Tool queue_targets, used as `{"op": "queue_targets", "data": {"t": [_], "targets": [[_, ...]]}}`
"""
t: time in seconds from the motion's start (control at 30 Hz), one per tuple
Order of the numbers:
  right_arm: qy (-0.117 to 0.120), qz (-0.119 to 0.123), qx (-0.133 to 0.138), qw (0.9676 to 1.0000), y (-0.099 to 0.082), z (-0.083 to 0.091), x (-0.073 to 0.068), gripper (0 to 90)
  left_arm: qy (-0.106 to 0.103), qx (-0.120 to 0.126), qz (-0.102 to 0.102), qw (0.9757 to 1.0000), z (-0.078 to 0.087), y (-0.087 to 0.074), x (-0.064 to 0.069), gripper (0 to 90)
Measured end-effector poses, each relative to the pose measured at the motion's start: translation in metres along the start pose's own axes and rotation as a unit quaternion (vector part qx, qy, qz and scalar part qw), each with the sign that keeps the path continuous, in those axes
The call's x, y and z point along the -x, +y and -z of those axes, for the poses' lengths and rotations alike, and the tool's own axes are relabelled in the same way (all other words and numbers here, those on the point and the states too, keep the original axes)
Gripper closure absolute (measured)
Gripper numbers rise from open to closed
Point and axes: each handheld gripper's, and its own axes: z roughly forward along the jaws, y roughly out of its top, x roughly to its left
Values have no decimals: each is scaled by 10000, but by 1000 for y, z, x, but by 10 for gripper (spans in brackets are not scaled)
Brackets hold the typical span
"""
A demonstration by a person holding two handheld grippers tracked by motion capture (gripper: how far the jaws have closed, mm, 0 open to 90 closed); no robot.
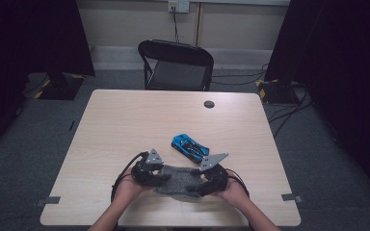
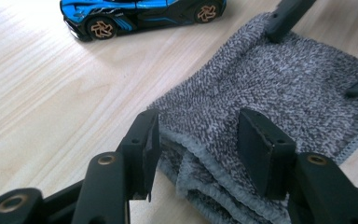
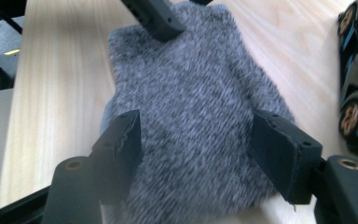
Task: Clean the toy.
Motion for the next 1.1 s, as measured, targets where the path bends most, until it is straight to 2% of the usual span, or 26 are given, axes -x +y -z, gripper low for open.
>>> {"op": "queue_targets", "data": {"t": [0.13,0.27,0.33,0.37,0.47,0.53,0.6,0.67,0.77,0.8,0.83,0.97,1.1], "targets": [[-63,58,-3,10000,4,-6,1,301,-81,75,72,9999,2,1,-1,483],[-107,128,-83,9998,3,-12,1,284,-119,203,165,9996,5,3,-4,407],[-233,236,-180,9993,1,-16,-1,334,-119,289,154,9994,5,5,-5,334],[-233,236,-180,9993,1,-16,-1,334,-120,313,129,9994,6,6,-6,334],[-411,217,-275,9985,2,-18,-5,455,-283,413,144,9986,6,10,-6,326],[-436,194,-274,9985,2,-17,-5,476,-314,412,124,9986,5,12,-7,329],[-427,165,-273,9986,1,-16,-4,586,-284,409,80,9987,5,14,-8,328],[-436,41,-332,9985,1,-13,-3,674,-246,482,146,9984,3,18,-11,293],[-459,-2,-367,9983,1,-11,-4,711,-269,642,368,9969,-1,24,-17,259],[-480,-27,-394,9981,1,-10,-5,722,-252,641,387,9969,-4,28,-20,244],[-487,-56,-393,9980,1,-8,-5,727,-253,660,399,9967,-7,31,-22,214],[-489,-103,-431,9978,-2,0,-3,739,-218,604,379,9972,-20,41,-28,183],[-562,-151,-453,9973,-8,13,2,743,-304,516,357,9976,-34,53,-33,163]]}}
